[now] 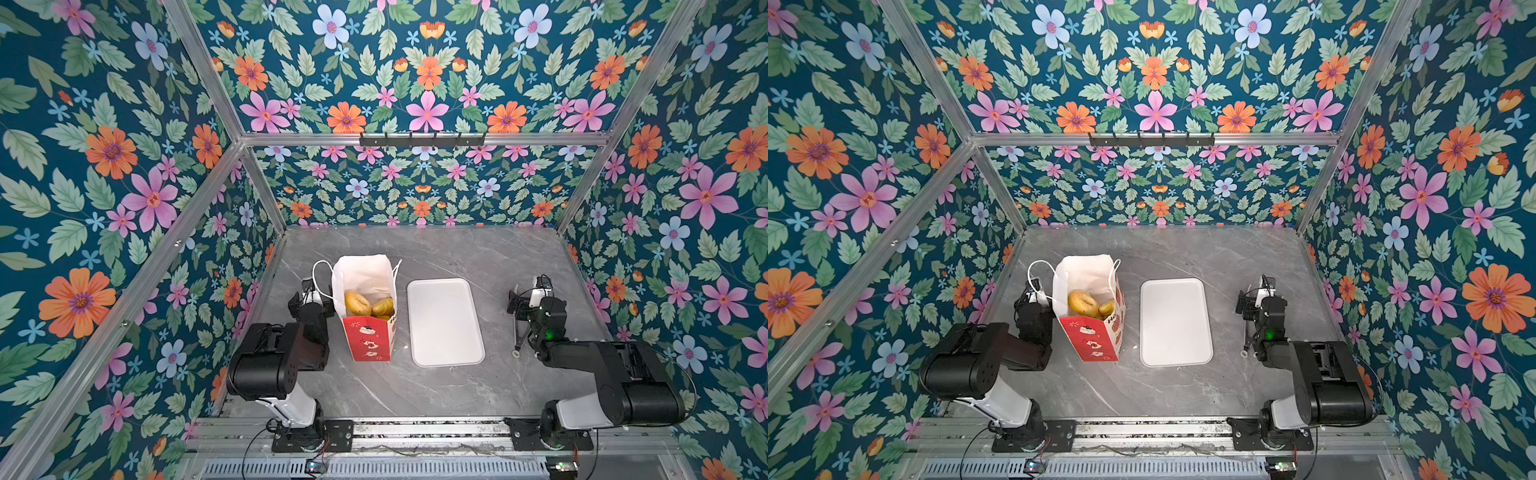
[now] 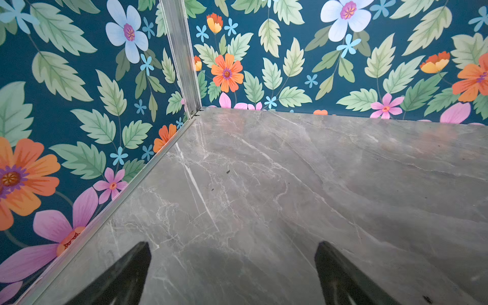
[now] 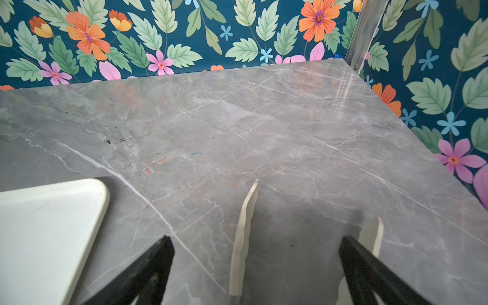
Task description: Take the fake bread out of the paper bag
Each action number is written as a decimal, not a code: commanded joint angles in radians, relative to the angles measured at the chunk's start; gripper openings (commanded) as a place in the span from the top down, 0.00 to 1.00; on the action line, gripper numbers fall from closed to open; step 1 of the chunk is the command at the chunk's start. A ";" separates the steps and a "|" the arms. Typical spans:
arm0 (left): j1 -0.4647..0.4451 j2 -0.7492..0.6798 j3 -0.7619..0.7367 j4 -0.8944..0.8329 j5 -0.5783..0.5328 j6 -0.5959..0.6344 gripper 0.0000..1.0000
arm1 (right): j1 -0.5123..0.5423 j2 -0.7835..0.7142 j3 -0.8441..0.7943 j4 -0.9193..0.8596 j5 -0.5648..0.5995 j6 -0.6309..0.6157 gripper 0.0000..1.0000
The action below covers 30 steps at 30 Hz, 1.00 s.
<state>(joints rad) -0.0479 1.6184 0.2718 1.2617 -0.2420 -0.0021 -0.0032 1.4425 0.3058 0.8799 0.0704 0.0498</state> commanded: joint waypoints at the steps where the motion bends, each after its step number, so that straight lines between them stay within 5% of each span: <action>1: 0.000 0.000 -0.003 0.033 -0.004 -0.009 0.00 | 0.000 -0.002 0.003 0.008 -0.001 0.000 0.01; 27: 0.000 -0.001 -0.003 0.033 -0.001 -0.008 0.00 | -0.014 -0.002 0.010 -0.008 -0.026 0.009 0.01; 30: 0.000 -0.019 -0.021 0.055 -0.032 -0.018 0.00 | -0.014 -0.045 0.024 -0.058 0.038 0.033 0.01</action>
<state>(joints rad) -0.0479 1.6157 0.2619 1.2655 -0.2447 -0.0025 -0.0177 1.4319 0.3130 0.8635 0.0570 0.0570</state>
